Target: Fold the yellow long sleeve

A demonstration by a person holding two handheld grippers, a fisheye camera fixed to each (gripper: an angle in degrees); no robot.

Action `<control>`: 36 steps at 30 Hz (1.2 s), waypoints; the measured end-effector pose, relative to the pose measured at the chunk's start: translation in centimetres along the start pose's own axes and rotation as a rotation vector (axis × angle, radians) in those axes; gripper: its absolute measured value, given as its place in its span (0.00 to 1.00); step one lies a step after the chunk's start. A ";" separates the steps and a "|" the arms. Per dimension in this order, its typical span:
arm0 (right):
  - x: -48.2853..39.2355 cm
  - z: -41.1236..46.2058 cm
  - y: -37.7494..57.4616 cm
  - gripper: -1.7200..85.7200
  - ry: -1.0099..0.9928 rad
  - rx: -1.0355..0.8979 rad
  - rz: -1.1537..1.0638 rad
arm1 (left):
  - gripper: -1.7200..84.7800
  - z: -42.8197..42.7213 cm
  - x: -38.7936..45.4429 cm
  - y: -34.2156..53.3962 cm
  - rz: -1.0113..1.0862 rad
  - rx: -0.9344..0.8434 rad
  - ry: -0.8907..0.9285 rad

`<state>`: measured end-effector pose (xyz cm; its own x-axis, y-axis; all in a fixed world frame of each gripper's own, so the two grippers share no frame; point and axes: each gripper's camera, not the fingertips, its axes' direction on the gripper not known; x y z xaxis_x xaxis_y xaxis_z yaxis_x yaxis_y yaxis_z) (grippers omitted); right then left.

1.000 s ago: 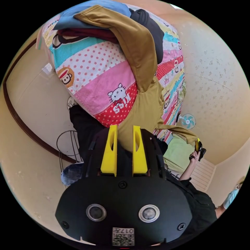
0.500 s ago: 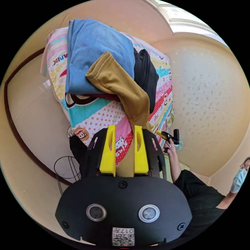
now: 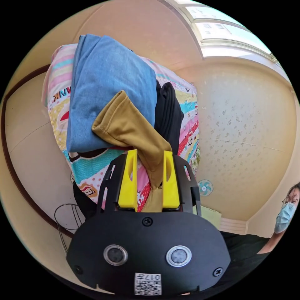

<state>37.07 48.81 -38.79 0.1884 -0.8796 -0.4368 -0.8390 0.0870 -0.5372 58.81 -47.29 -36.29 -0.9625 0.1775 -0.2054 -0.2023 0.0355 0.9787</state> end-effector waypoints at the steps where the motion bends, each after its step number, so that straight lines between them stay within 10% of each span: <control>1: -0.1 0.5 -0.3 0.18 0.022 -0.001 0.010 | 0.16 0.2 0.2 0.6 0.002 -0.015 -0.006; 4: 0.2 0.8 -1.3 0.15 0.157 0.026 0.153 | 0.16 -0.2 0.2 2.5 -0.025 -0.026 0.016; 9: 3.9 -2.3 1.1 0.13 -0.199 0.211 0.337 | 0.16 0.7 3.1 6.2 0.103 -0.129 0.028; 20: 12.8 -2.5 17.6 0.11 -0.327 0.286 0.619 | 0.18 25.0 20.4 19.4 1.042 -0.736 -0.350; 32: 16.4 -3.6 26.6 0.12 -0.441 0.418 0.722 | 0.09 33.9 21.0 25.0 1.328 -0.920 -0.895; 36: 18.8 -5.5 25.5 0.14 -0.403 0.514 0.732 | 0.05 32.1 24.4 24.6 1.191 -1.038 -0.826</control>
<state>16.39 31.99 -56.76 -0.0492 -0.3098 -0.9495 -0.5112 0.8245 -0.2425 36.18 -10.57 -17.15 -0.3937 0.0533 0.9177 0.1333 -0.9845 0.1143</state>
